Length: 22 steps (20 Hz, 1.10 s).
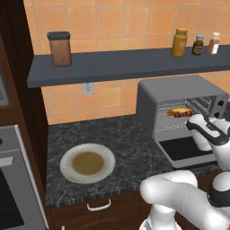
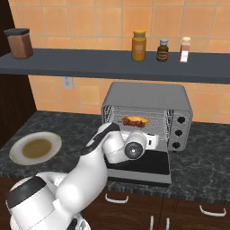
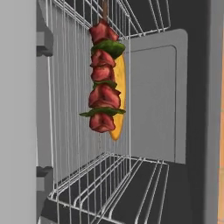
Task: Pick up the kebab skewer and baguette bread, and place them inside the toaster oven. Close the toaster oven door and start by setting the timer.
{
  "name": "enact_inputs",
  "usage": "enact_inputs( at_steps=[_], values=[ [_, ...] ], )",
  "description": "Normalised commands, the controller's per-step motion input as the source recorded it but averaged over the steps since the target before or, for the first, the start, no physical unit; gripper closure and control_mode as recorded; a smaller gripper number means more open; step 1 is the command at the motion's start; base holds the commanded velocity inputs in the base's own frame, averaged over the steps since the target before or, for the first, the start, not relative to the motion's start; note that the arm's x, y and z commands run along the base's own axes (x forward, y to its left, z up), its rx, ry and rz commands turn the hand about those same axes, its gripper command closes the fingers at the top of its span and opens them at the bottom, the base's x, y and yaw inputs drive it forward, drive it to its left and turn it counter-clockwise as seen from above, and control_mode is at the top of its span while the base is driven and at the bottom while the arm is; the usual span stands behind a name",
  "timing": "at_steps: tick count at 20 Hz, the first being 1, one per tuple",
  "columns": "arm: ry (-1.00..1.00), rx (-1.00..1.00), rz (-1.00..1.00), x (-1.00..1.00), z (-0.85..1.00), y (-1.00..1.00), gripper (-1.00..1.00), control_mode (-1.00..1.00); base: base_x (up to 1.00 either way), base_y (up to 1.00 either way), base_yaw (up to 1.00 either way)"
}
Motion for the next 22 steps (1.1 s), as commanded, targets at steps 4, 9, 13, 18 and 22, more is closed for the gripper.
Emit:
enact_inputs(
  at_steps=[4, 9, 13, 18, 22],
  values=[
    [-0.07, 0.00, 0.00, 0.03, -0.17, 0.00, -1.00, -1.00, 0.00, 0.00, 0.00],
    [-0.07, 0.00, 0.00, 0.08, -0.14, 0.00, -1.00, -1.00, 0.00, 0.00, 0.00],
    [-0.05, 0.00, 0.00, 0.14, -0.14, 0.00, -1.00, -1.00, 0.00, 0.00, 0.00],
    [-0.02, 0.00, 0.00, 0.22, -0.15, 0.00, -1.00, -1.00, 0.00, 0.00, 0.00],
    [-0.02, 0.00, 0.00, 0.24, -0.11, 0.00, -1.00, -1.00, 0.00, 0.00, 0.00]
  ],
)
